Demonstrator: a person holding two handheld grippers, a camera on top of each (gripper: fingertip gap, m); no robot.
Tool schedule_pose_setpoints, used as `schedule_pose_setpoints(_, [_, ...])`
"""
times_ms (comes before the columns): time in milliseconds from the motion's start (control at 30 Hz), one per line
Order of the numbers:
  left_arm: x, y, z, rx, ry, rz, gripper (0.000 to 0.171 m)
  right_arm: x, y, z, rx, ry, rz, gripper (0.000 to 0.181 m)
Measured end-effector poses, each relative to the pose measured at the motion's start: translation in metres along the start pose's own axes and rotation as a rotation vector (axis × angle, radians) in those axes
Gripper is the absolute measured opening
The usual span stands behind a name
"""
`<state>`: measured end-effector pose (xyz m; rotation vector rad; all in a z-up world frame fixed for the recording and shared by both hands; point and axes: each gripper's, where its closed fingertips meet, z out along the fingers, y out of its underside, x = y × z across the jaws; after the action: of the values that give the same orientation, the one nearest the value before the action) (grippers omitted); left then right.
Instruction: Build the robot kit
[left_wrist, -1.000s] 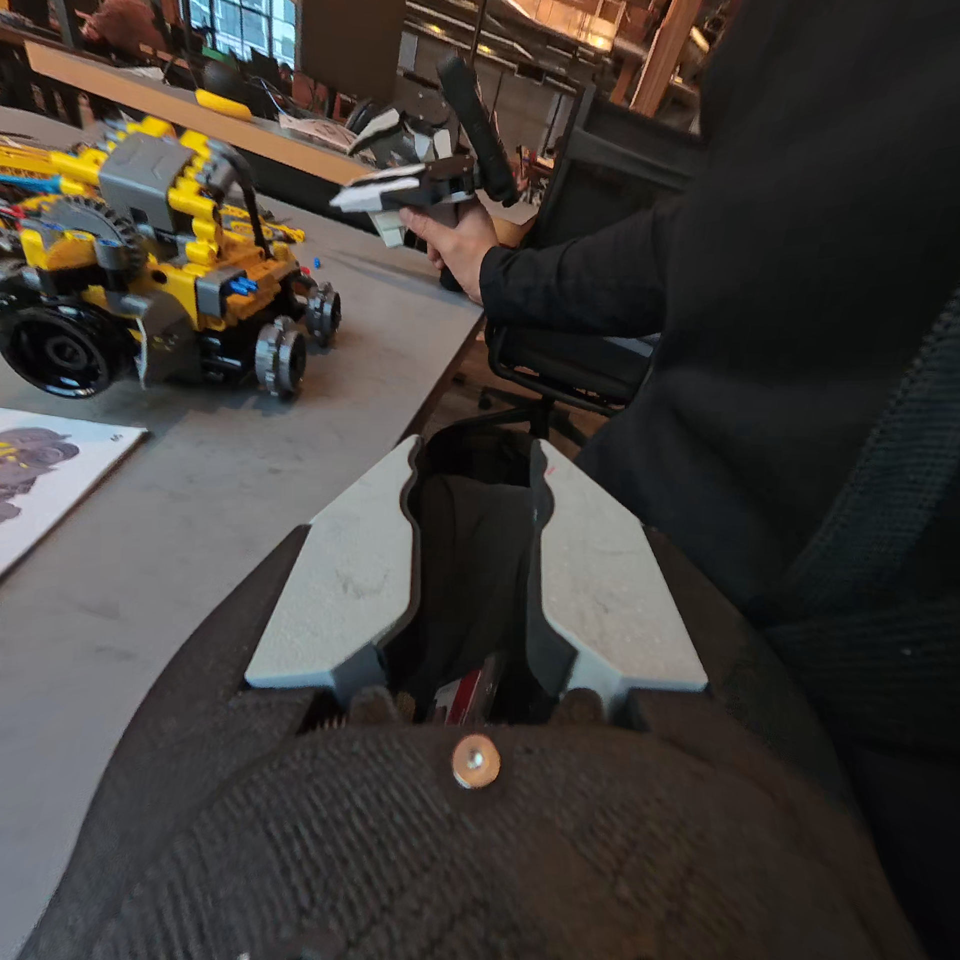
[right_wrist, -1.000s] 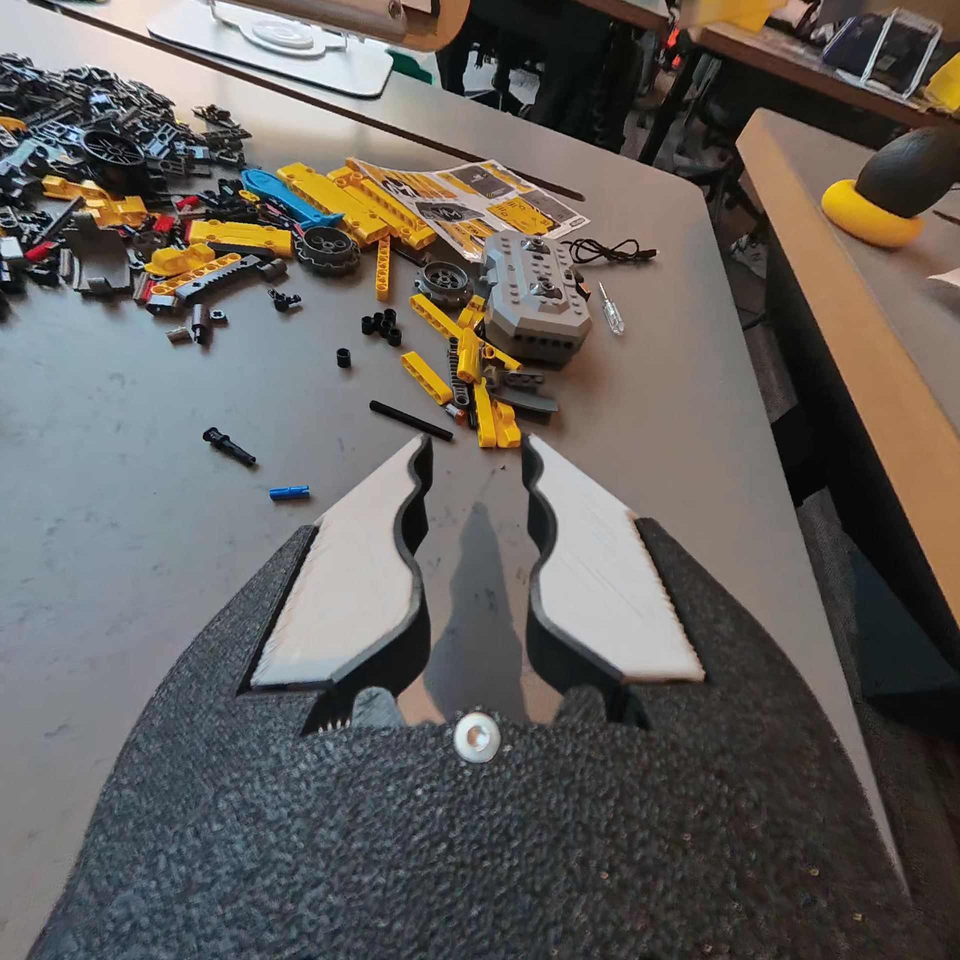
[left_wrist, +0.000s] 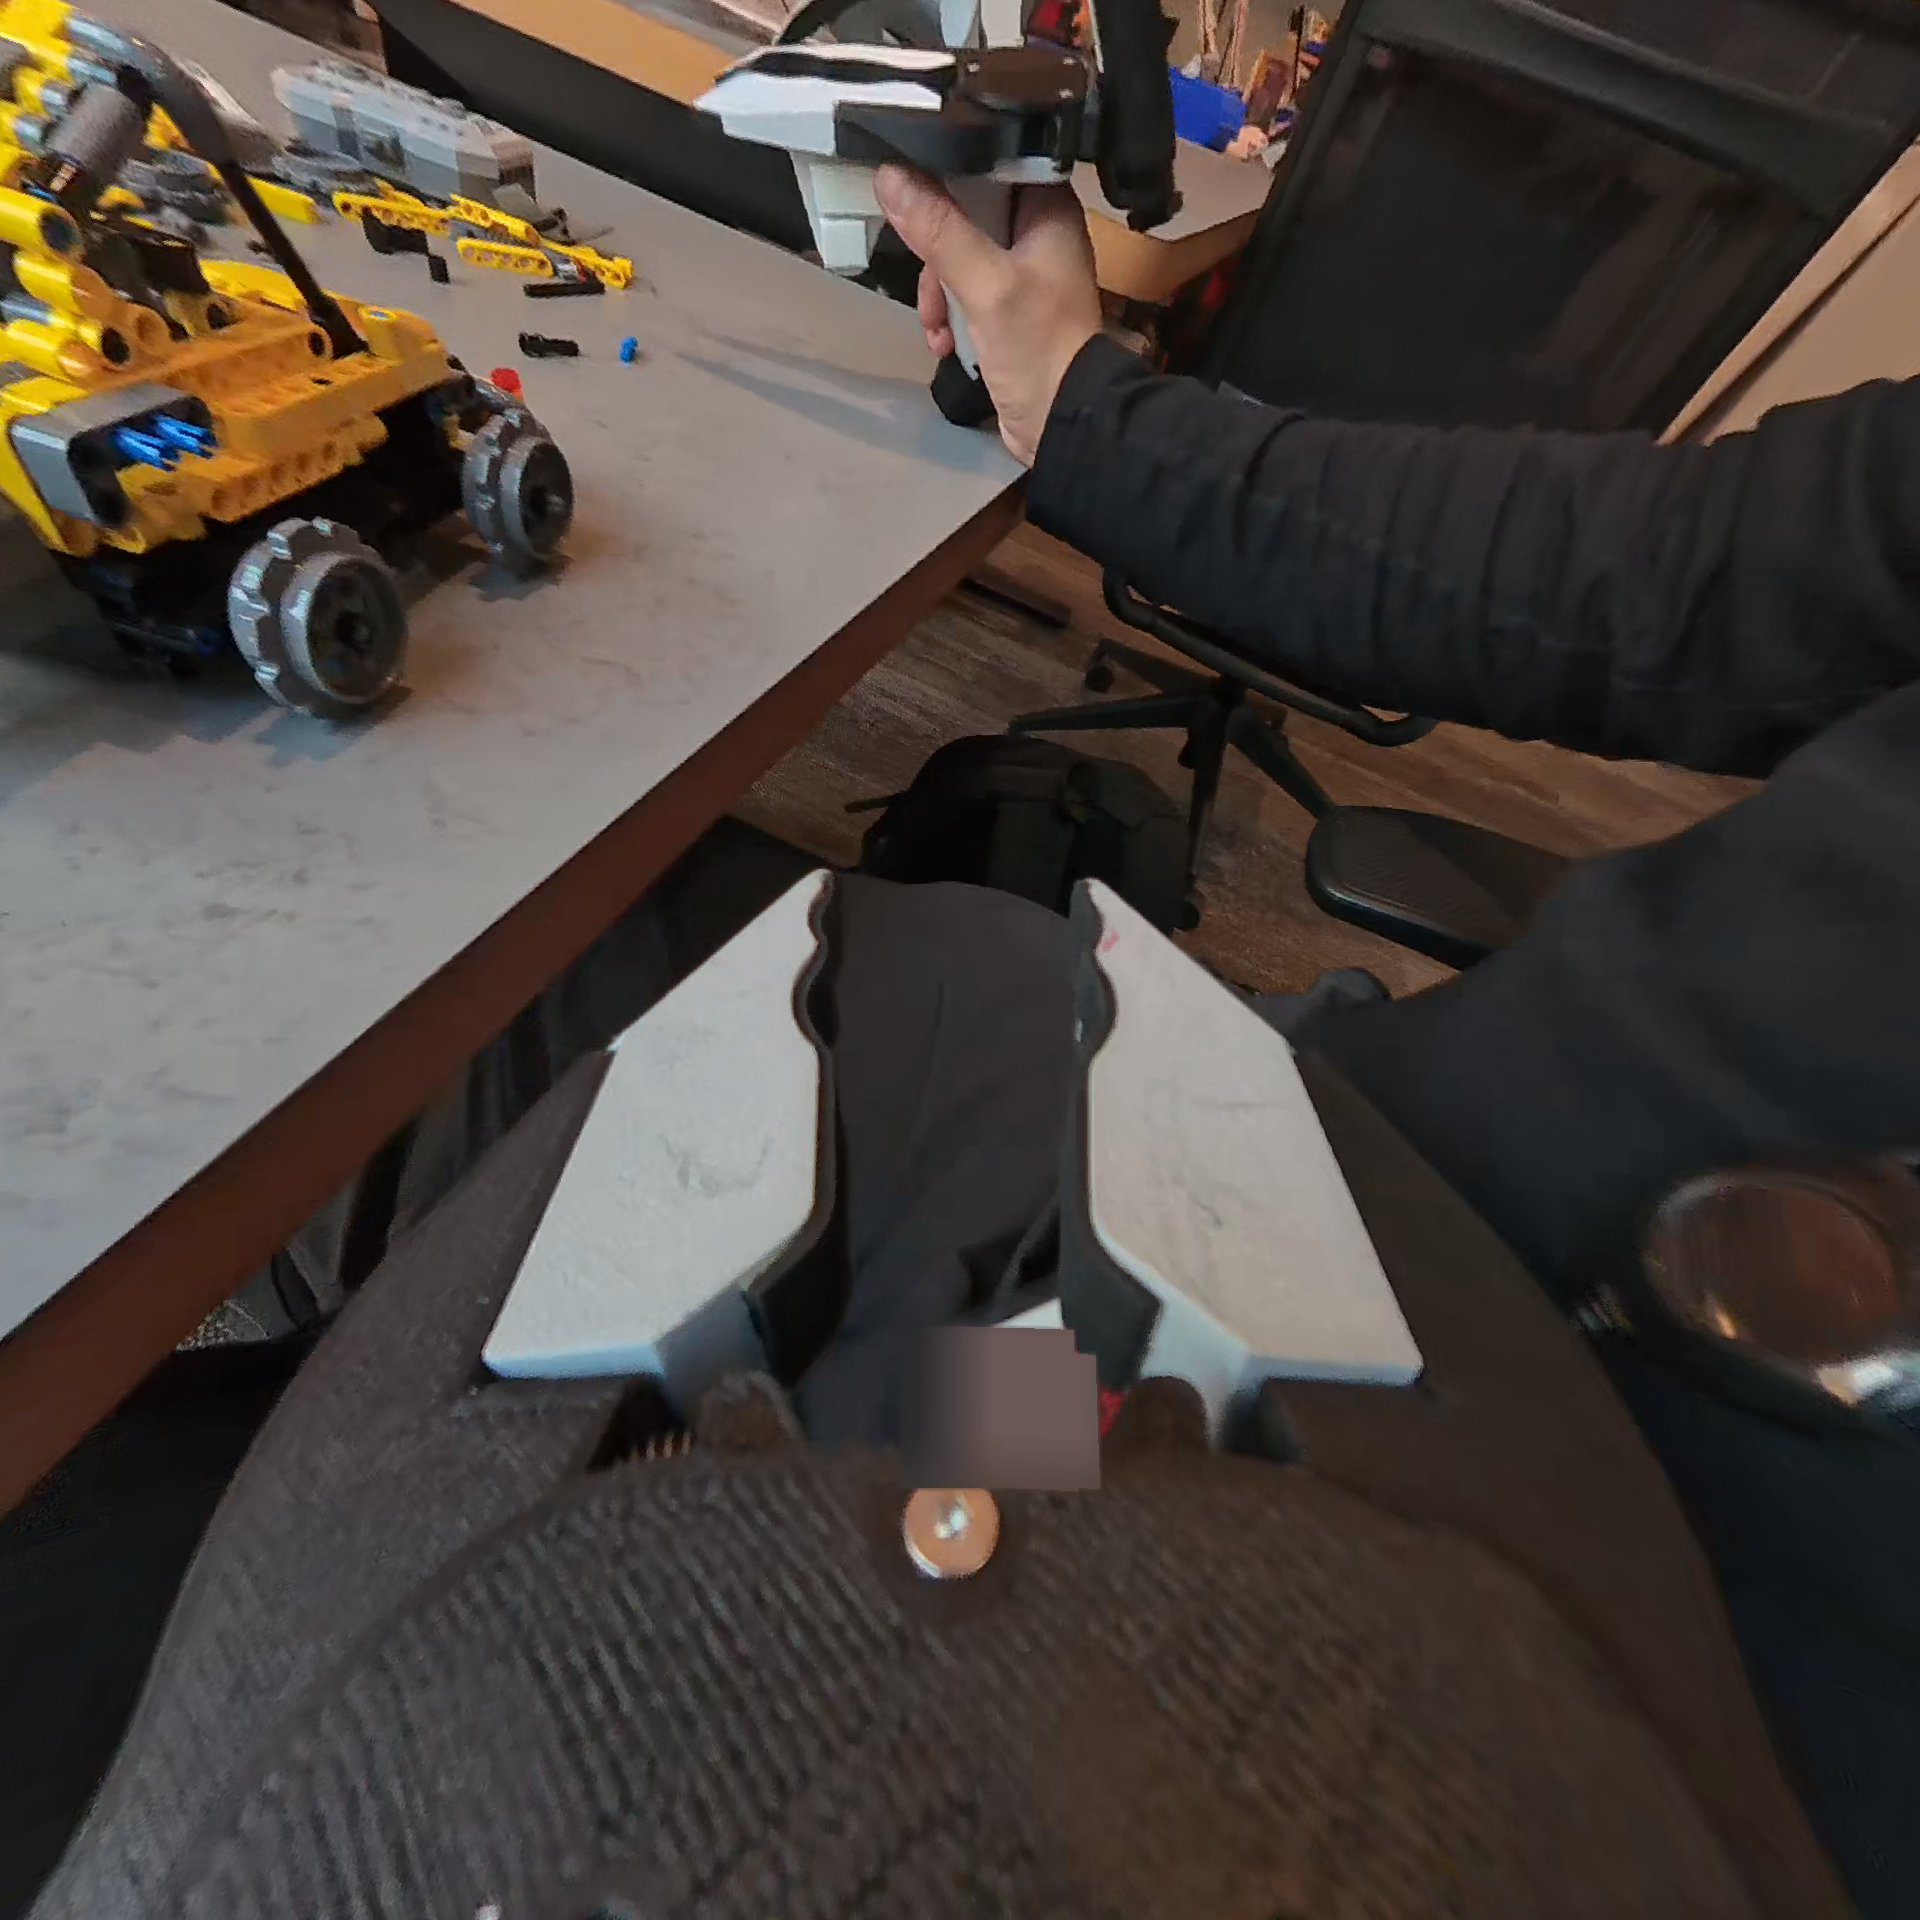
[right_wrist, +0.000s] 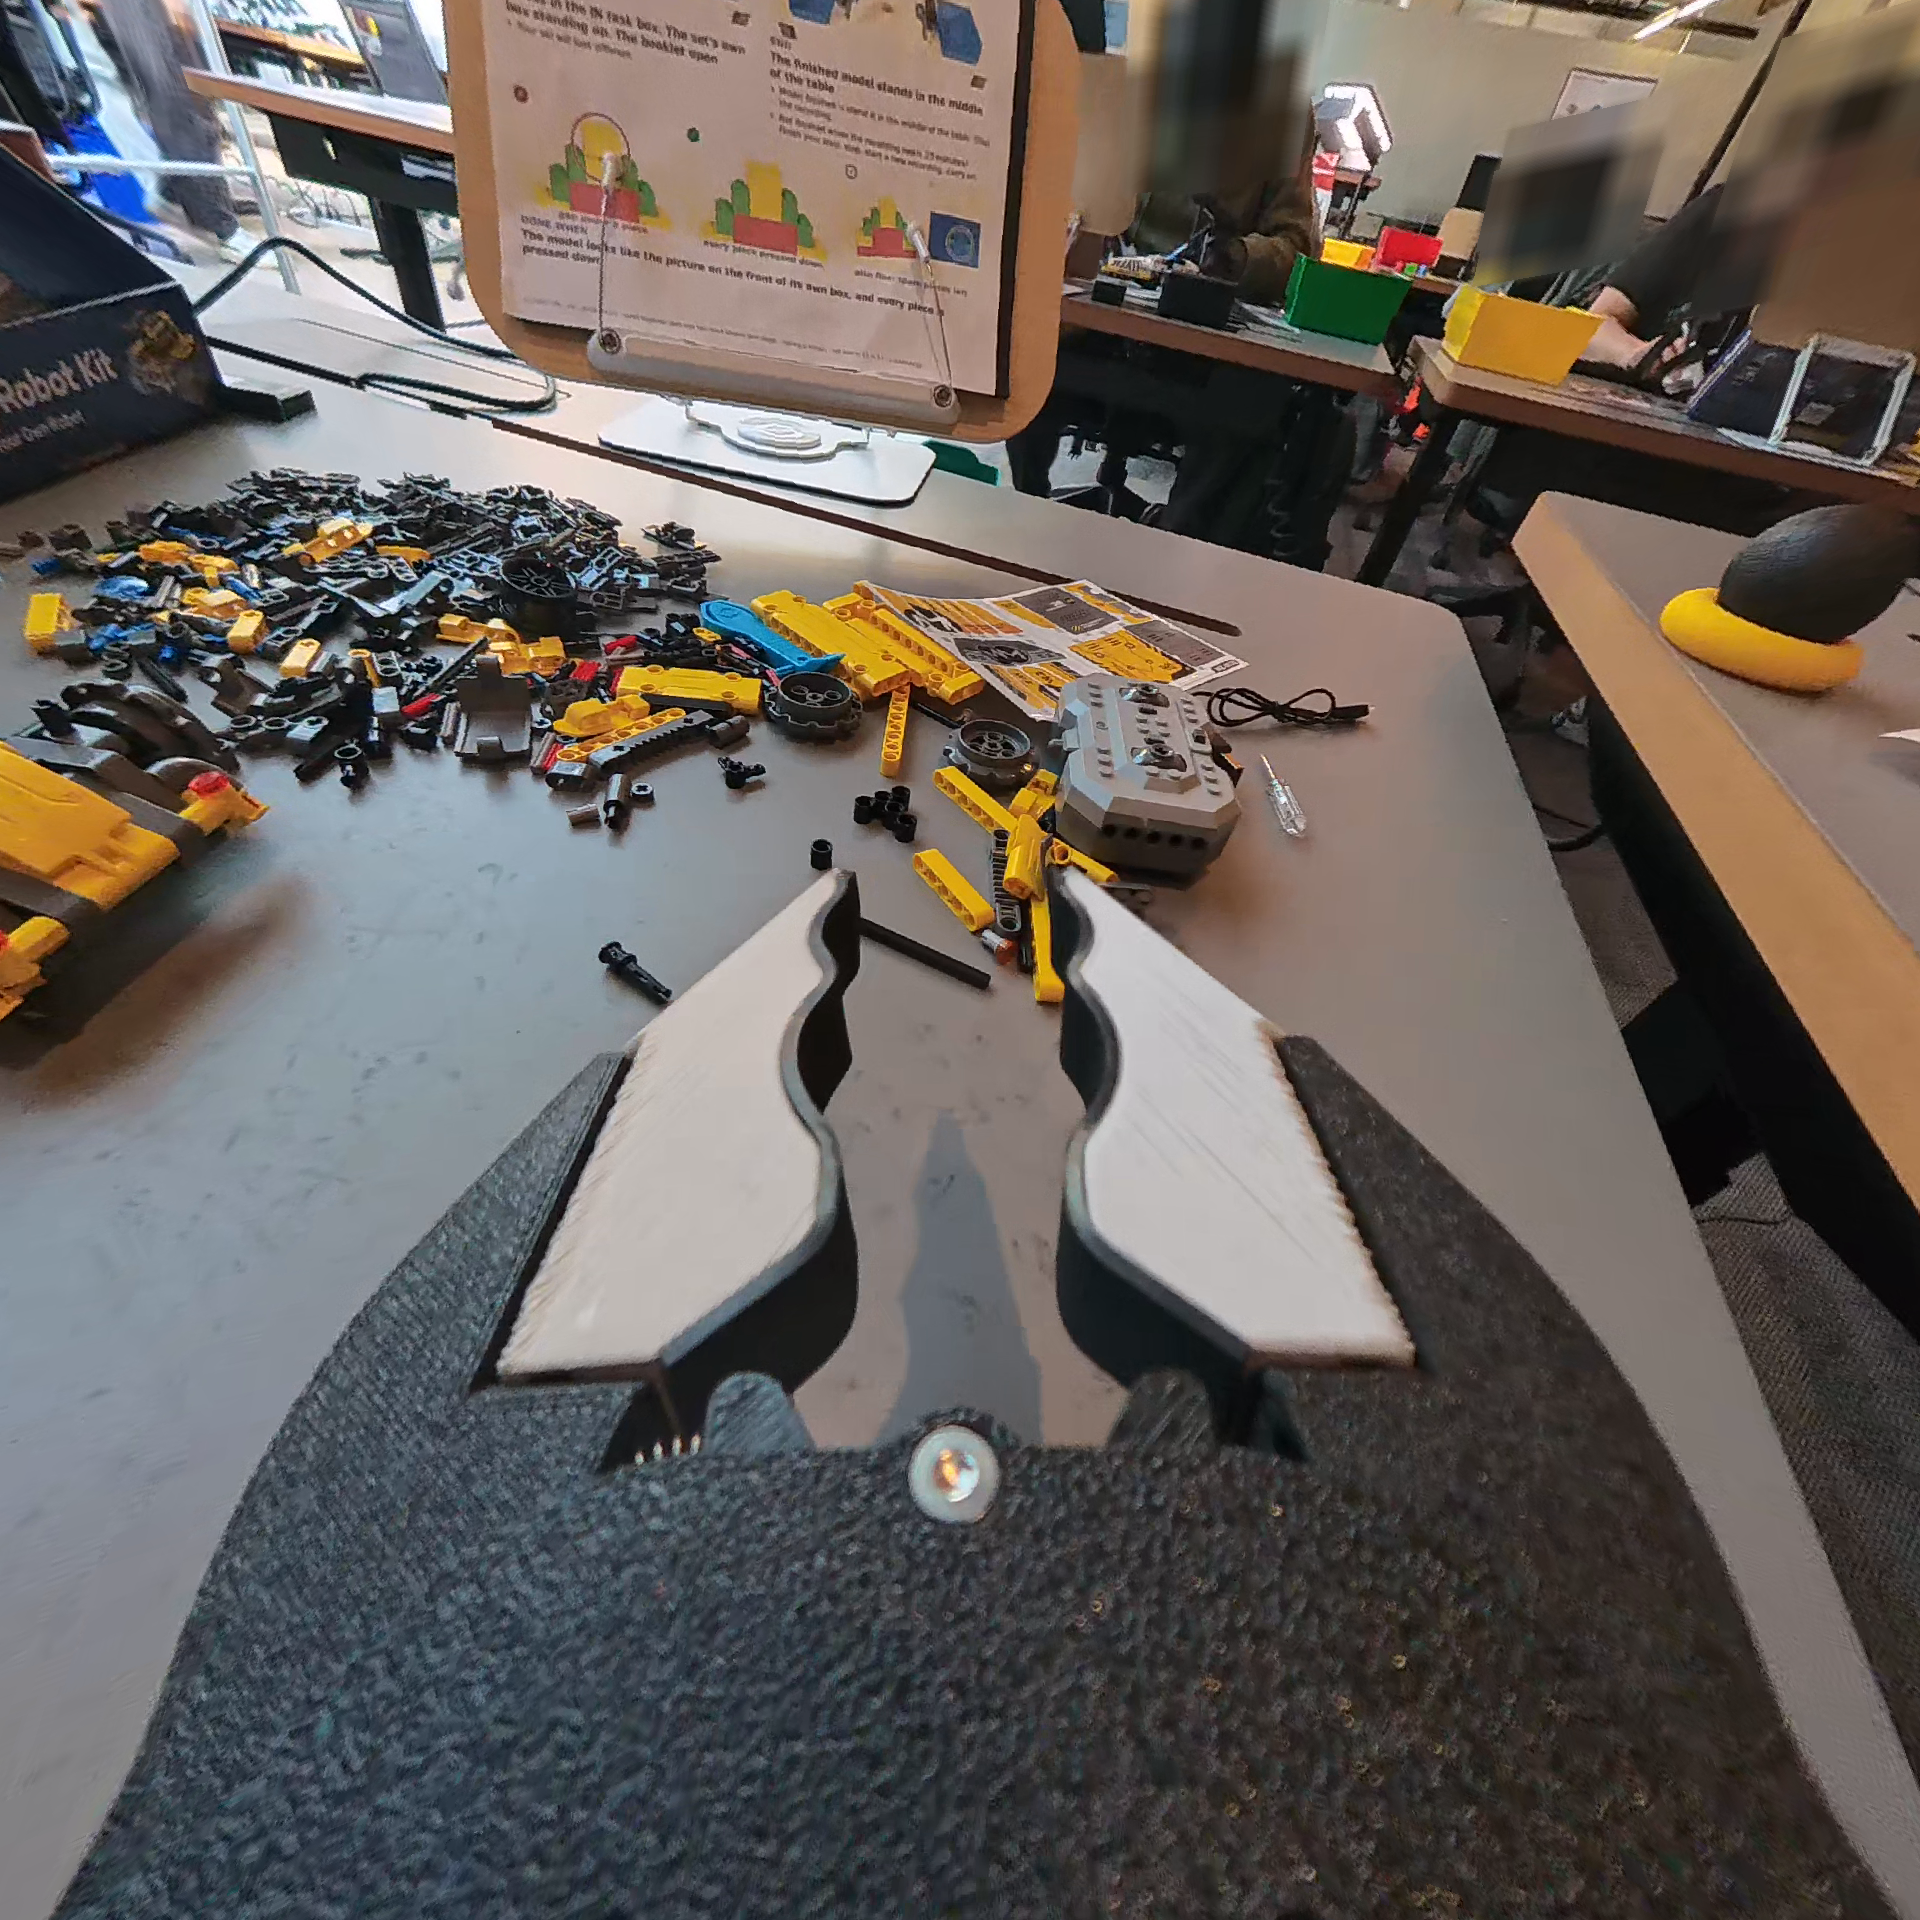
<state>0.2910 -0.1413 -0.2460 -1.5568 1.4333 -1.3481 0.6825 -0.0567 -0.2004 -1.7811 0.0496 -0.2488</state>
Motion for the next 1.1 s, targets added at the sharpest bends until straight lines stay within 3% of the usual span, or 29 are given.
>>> schedule_pose_setpoints(233, [-0.002, -0.034, 0.008, 0.011, 0.084, 0.077, 0.041, 0.002, -0.005, -0.005, 0.042, -0.011, 0.032, 0.035])
schedule_pose_setpoints(500, [-0.053, -0.091, 0.007, 0.110, 0.083, 0.194, 0.035, 0.004, -0.006, -0.006, 0.055, -0.035, 0.071, 0.035])
schedule_pose_setpoints(733, [-0.107, -0.088, -0.004, 0.111, -0.018, 0.127, 0.033, -0.002, -0.003, -0.002, 0.022, -0.020, 0.001, 0.035])
schedule_pose_setpoints(1100, [-0.131, -0.094, -0.014, 0.164, -0.126, 0.085, 0.028, -0.008, -0.001, 0.000, 0.005, -0.034, -0.039, 0.032])
